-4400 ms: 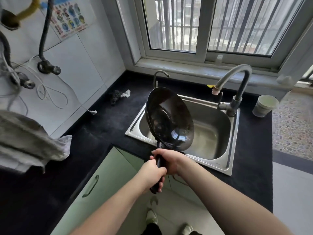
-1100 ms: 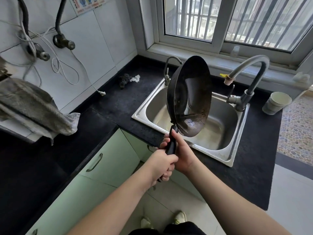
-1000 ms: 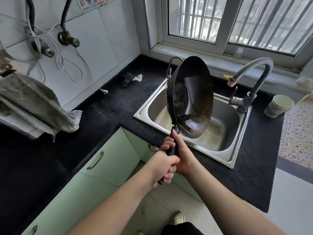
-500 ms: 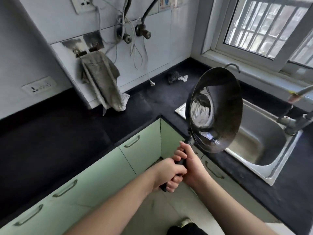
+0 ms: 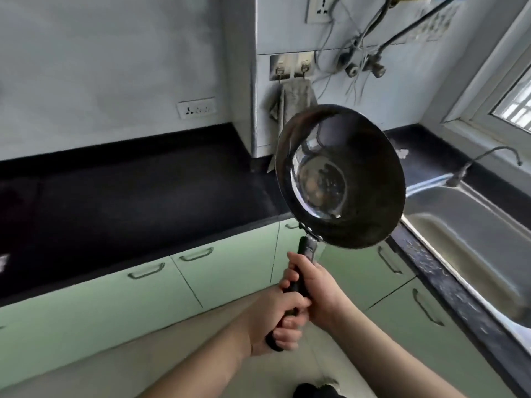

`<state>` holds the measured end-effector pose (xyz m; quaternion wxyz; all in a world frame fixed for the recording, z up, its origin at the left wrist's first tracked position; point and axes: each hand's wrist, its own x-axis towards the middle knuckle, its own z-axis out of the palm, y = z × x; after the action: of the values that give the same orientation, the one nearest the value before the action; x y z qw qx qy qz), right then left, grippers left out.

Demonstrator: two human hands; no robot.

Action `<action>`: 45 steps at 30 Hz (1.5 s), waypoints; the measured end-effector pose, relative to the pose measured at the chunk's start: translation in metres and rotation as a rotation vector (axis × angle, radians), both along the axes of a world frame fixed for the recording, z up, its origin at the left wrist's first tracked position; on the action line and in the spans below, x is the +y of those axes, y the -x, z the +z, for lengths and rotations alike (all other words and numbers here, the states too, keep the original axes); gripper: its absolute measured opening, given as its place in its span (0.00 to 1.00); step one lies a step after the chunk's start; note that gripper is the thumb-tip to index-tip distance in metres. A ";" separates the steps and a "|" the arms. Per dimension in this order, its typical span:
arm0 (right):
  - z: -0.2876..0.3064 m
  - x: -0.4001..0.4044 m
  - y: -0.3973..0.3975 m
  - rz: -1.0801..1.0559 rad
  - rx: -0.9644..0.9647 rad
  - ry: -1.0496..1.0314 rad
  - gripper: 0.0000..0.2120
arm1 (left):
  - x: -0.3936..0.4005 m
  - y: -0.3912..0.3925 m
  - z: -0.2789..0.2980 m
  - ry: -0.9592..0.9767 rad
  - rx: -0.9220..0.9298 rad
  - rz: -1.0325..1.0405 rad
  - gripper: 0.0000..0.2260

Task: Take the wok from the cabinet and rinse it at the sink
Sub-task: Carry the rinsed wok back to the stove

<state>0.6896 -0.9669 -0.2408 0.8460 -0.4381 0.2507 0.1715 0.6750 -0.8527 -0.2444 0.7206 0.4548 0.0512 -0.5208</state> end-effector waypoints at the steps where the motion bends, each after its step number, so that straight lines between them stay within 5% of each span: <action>1: 0.002 0.013 0.002 0.041 0.005 0.029 0.15 | 0.012 0.006 -0.004 0.021 0.007 0.030 0.11; 14: 0.014 0.141 -0.009 0.538 0.021 0.214 0.14 | 0.114 0.041 -0.012 0.258 0.074 0.510 0.14; 32: -0.009 0.217 -0.036 1.204 -0.005 0.101 0.17 | 0.151 0.060 -0.009 0.274 0.107 1.088 0.09; 45: -0.011 0.311 0.043 1.595 0.008 0.126 0.16 | 0.199 0.149 -0.007 0.299 0.050 1.482 0.13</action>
<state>0.6465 -0.6560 -0.2518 0.4414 -0.5316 -0.1260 0.7118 0.5259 -0.6535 -0.2511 0.9349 0.1866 0.2888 0.0884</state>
